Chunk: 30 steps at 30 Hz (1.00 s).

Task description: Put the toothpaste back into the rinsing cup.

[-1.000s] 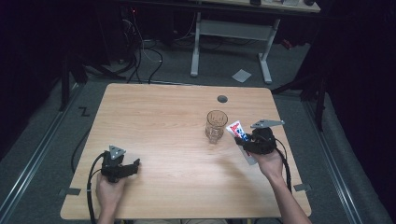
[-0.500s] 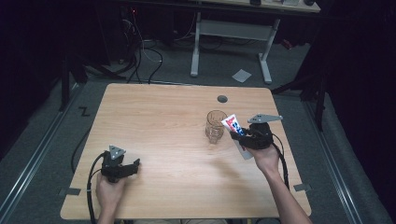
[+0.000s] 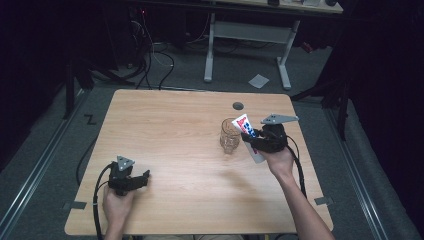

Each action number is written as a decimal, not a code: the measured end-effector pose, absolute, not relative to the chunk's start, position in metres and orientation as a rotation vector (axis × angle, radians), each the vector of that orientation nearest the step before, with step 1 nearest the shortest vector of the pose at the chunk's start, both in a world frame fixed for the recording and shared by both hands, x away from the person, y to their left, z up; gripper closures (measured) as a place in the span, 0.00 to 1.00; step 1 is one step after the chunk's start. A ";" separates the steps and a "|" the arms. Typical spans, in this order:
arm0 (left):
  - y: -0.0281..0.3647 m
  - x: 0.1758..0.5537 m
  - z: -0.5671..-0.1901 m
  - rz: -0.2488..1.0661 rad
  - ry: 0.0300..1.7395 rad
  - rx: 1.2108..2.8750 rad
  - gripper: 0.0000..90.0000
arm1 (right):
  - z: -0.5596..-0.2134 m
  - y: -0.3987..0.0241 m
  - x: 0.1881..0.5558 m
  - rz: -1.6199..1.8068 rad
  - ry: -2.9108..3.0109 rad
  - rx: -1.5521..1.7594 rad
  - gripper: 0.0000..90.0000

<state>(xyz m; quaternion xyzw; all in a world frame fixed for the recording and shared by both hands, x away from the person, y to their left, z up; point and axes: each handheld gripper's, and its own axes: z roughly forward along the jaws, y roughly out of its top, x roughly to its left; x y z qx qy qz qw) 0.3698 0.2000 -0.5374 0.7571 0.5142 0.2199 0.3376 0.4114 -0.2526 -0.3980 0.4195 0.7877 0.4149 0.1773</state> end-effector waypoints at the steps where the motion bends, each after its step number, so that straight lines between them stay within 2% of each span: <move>1: 0.200 0.370 -0.537 0.573 1.340 1.973 0.25 | -0.397 -0.252 0.413 1.175 2.229 1.180 0.70; 30: 0.200 0.370 -0.537 0.571 1.340 1.974 0.25 | -0.378 -0.235 0.449 1.228 2.191 1.161 0.70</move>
